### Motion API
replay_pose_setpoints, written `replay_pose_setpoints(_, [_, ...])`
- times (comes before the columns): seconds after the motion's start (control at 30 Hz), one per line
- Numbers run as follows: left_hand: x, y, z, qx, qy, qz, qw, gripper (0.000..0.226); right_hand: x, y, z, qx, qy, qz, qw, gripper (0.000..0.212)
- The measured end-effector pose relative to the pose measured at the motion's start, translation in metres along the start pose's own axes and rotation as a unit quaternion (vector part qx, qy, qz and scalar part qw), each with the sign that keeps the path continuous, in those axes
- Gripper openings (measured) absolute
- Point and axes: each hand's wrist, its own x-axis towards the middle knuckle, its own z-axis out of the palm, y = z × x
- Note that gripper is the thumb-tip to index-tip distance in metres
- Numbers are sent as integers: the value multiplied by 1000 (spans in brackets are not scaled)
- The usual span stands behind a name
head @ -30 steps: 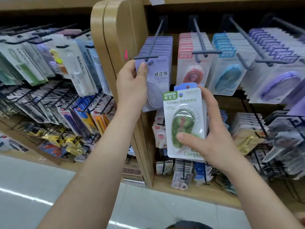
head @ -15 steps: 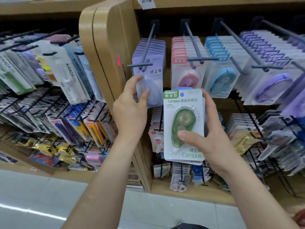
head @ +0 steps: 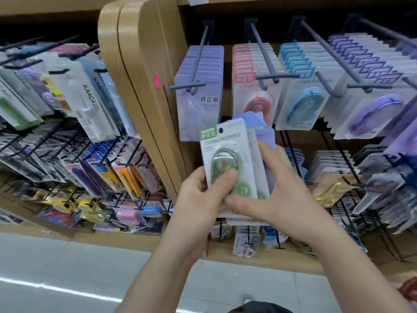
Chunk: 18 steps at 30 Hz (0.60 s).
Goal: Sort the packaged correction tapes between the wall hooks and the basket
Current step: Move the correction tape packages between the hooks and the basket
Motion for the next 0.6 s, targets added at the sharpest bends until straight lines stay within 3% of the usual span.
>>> replay_pose_setpoints(0.07, [1, 2, -1, -49, 27, 4, 998, 39, 1, 4, -11, 34, -15, 2, 999, 76])
replay_pose_setpoints(0.17, [1, 2, -4, -106, 51, 9, 993, 41, 2, 8, -14, 129, 29, -4, 991, 62])
replay_pose_setpoints(0.33, [3, 5, -12, -123, 75, 36, 989, 53, -4, 9, -9, 225, 100, -10, 969, 76])
replay_pose_setpoints(0.47, [2, 3, -23, 14, 87, 158, 984, 71, -9, 9, -8, 216, 118, -1, 969, 77])
replay_pose_setpoints(0.6, [-1, 3, -38, 153, 89, 164, 970, 47, -10, 10, -13, 255, 150, 22, 955, 91])
